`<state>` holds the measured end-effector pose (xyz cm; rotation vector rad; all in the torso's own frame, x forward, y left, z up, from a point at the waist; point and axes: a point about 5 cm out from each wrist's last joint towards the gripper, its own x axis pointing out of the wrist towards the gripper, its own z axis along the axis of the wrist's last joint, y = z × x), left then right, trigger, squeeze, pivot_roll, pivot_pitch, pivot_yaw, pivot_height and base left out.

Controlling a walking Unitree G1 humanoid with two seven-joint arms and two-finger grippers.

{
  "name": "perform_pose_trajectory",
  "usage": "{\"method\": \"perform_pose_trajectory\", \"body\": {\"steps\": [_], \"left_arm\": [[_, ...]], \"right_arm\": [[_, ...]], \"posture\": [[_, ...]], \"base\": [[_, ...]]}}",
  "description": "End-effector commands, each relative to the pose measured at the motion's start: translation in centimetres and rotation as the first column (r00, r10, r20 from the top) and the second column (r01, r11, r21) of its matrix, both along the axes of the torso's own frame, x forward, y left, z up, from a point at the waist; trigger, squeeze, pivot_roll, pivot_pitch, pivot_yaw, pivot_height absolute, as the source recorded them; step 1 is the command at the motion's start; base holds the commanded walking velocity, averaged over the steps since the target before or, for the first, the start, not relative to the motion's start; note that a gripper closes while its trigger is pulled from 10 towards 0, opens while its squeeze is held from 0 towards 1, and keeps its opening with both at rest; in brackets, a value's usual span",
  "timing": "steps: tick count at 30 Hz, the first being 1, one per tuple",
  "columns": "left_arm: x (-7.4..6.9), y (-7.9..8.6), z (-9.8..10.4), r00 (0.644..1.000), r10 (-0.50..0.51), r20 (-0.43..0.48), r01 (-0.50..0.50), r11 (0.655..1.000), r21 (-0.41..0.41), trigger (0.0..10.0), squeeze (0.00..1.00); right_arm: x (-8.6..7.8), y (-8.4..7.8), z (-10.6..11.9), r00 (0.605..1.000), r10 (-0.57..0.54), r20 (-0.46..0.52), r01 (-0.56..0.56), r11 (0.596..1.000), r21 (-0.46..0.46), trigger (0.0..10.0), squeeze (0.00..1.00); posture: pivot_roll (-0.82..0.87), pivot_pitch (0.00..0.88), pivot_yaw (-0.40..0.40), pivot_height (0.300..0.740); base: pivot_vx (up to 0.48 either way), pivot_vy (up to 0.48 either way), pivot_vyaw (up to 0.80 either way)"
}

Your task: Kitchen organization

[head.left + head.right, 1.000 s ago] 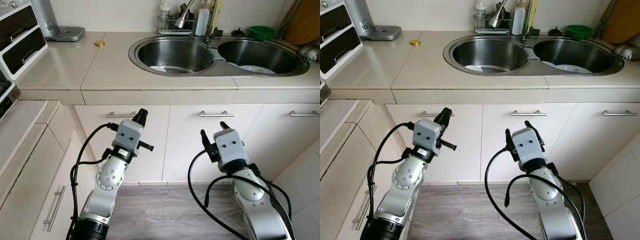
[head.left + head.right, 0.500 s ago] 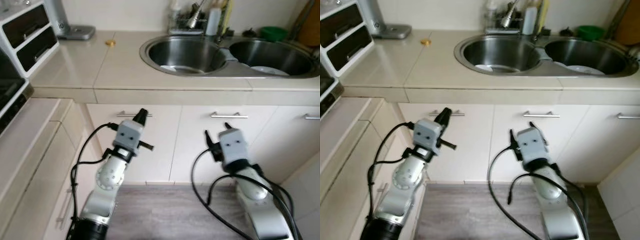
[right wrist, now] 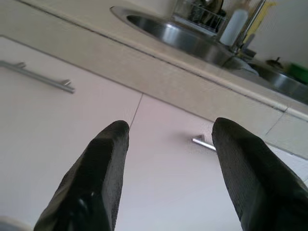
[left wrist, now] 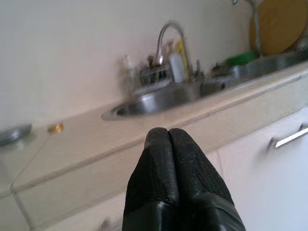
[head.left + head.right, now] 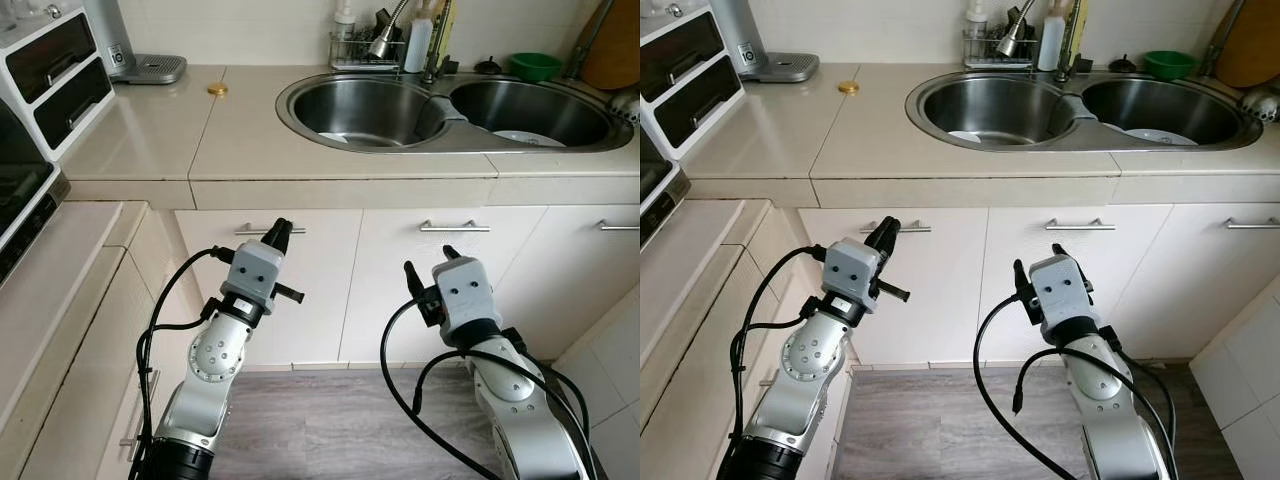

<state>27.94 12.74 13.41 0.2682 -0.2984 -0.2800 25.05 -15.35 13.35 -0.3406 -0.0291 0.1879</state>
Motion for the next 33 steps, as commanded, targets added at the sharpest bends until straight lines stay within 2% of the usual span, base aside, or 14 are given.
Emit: {"method": "perform_pose_trajectory", "body": {"steps": [1,3,5,7,8,18,21,24,33], "left_arm": [[-0.5,1.2,-0.5,0.995,0.071,-0.064,-0.073,0.997,-0.038,10.0,0.0],[-1.6,1.9,-1.6,0.985,0.103,-0.142,-0.112,0.992,-0.056,10.0,0.0],[-2.7,2.0,-2.5,0.98,0.085,-0.18,-0.092,0.995,-0.034,10.0,0.0],[-3.0,2.0,-2.7,0.979,0.077,-0.19,-0.083,0.996,-0.024,10.0,0.0],[-3.5,2.2,-2.9,0.975,0.082,-0.207,-0.086,0.996,-0.013,10.0,0.0],[-4.3,2.5,-2.9,0.968,0.096,-0.233,-0.102,0.995,-0.012,10.0,0.0],[-5.3,2.5,-2.9,0.963,0.076,-0.26,-0.082,0.997,-0.011,10.0,0.0],[-5.7,2.6,-2.9,0.96,0.074,-0.271,-0.08,0.997,-0.011,10.0,0.0],[-5.9,2.7,-3.4,0.947,0.063,-0.315,-0.079,0.996,-0.038,10.0,0.0]], "right_arm": [[-0.9,-0.5,0.1,1.0,0.014,-0.018,-0.014,1.0,0.013,10.0,0.0],[-1.9,-1.0,-0.4,0.999,-0.003,-0.05,0.003,1.0,0.005,10.0,0.0],[-3.1,-1.6,-0.9,0.998,-0.022,-0.066,0.022,1.0,-0.011,10.0,0.0],[-3.5,-1.7,-1.0,0.997,-0.028,-0.069,0.027,0.999,-0.019,10.0,0.0],[-4.4,-2.1,-1.3,0.998,-0.033,-0.06,0.029,0.997,-0.07,10.0,0.0],[-4.5,-1.9,-1.3,1.0,-0.026,-0.008,0.025,0.991,-0.13,10.0,0.0],[-4.5,-1.8,-1.4,1.0,-0.01,0.001,0.01,0.99,-0.142,10.0,0.0],[-4.5,-1.8,-1.5,1.0,-0.006,0.008,0.007,0.989,-0.146,10.0,0.0],[-4.5,-1.6,-1.7,1.0,-0.011,0.021,0.014,0.991,-0.135,10.0,0.0]], "posture": [[-0.08,0.0,-0.039,0.74],[-0.08,0.0,-0.044,0.74],[-0.08,0.0,-0.051,0.74],[-0.08,0.0,-0.05,0.74],[-0.08,0.0,-0.049,0.74],[-0.07,0.0,-0.056,0.74],[-0.07,0.0,-0.057,0.74],[-0.07,0.0,-0.059,0.74],[-0.06,0.0,-0.06,0.74]], "base": [[0.0,0.0,0.0],[0.0,0.0,0.0],[0.0,0.0,0.0],[0.0,0.0,0.0],[0.0,0.0,0.0],[0.0,0.0,0.0],[0.0,0.0,0.0],[0.0,0.0,0.0],[0.0,0.0,0.0]]}}
